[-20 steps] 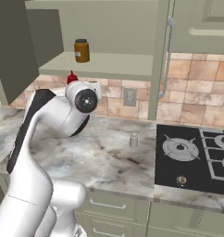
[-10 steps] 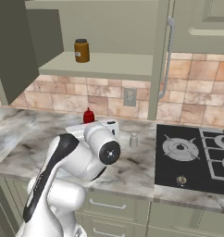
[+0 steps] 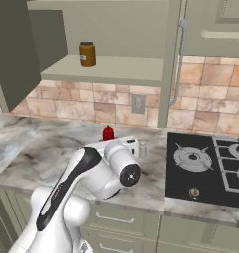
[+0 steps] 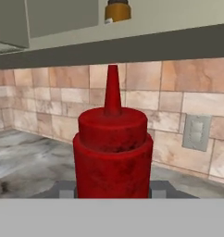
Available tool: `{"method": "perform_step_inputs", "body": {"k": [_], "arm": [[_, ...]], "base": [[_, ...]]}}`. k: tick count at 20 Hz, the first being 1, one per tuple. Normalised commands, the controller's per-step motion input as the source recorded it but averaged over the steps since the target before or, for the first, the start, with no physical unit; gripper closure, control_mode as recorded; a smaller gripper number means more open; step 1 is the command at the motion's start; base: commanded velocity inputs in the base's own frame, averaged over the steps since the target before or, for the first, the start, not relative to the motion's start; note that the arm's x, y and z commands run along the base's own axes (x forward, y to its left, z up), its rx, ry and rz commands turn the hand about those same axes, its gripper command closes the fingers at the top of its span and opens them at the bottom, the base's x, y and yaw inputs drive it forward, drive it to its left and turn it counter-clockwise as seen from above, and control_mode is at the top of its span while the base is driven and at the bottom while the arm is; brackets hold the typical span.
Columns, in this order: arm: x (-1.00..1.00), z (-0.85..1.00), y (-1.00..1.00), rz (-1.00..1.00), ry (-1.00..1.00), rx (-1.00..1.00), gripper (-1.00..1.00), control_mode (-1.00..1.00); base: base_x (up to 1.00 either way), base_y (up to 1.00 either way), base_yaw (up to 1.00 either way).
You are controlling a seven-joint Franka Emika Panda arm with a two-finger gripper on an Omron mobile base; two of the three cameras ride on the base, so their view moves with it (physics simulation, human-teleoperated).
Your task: Collect the turmeric, ketchup, and shaker from the cabinet and place them next to the stove.
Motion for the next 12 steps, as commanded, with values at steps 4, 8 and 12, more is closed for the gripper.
{"method": "perform_step_inputs", "body": {"k": [4, 8, 12], "arm": [[0.47, -0.34, -0.52, 0.0, 0.01, 0.0, 1.0, -1.0], [0.42, -0.36, -0.54, 0.0, 0.01, 0.0, 1.0, -1.0], [0.29, -0.4, -0.56, 0.0, 0.01, 0.0, 1.0, -1.0]], "base": [[0.0, 0.0, 0.0], [0.0, 0.0, 0.0], [0.0, 0.0, 0.0]]}}
